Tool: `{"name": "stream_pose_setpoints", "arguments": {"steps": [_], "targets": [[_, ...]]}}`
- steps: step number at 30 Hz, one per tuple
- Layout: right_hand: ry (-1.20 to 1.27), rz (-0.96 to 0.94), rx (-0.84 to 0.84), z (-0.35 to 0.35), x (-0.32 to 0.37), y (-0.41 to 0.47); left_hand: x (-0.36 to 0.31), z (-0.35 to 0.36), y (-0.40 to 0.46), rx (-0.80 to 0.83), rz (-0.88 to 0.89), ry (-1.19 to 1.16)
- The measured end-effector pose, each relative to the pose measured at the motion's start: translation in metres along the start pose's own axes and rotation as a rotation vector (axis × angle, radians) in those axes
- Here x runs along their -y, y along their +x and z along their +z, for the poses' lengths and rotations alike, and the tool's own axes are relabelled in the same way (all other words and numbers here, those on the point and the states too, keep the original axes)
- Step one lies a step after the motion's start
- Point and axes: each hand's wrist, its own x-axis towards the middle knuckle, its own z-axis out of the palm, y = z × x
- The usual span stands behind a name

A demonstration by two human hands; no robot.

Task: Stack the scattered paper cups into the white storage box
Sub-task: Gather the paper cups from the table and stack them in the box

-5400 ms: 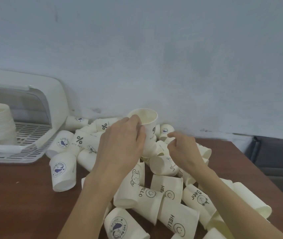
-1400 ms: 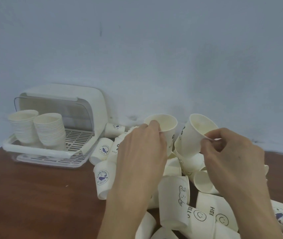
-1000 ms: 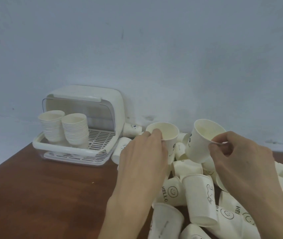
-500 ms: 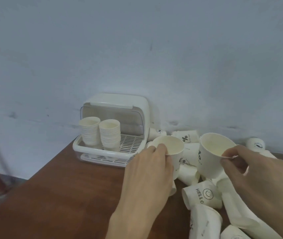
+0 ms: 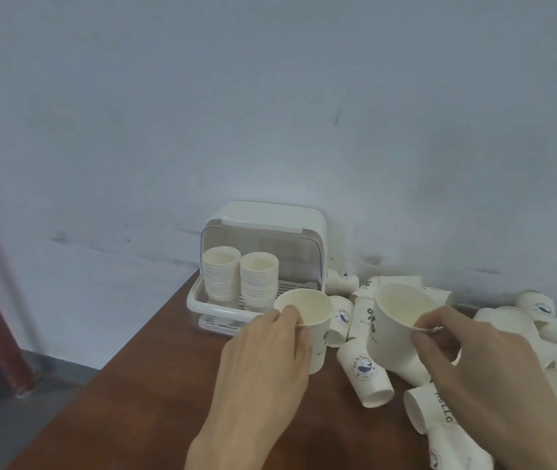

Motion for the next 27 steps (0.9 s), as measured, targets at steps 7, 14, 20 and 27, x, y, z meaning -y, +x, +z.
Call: {"name": "stream_pose_setpoints", "arguments": {"steps": [7, 14, 20, 27], "targets": [[-0.056, -0.031, 0.032, 0.016, 0.035, 0.01, 0.04, -0.024, 0.008, -0.036, -0.019, -0.018], [-0.107, -0.055, 0.075, 0.041, 0.066, 0.022, 0.074, -0.038, 0.021, -0.079, -0.007, -0.012], [-0.075, -0.069, 0.097, 0.067, 0.091, 0.04, 0.108, -0.045, 0.04, -0.098, -0.02, -0.014], [-0.095, -0.108, 0.079, 0.096, 0.116, 0.077, 0.144, -0.047, 0.061, -0.144, -0.041, -0.021]]}}
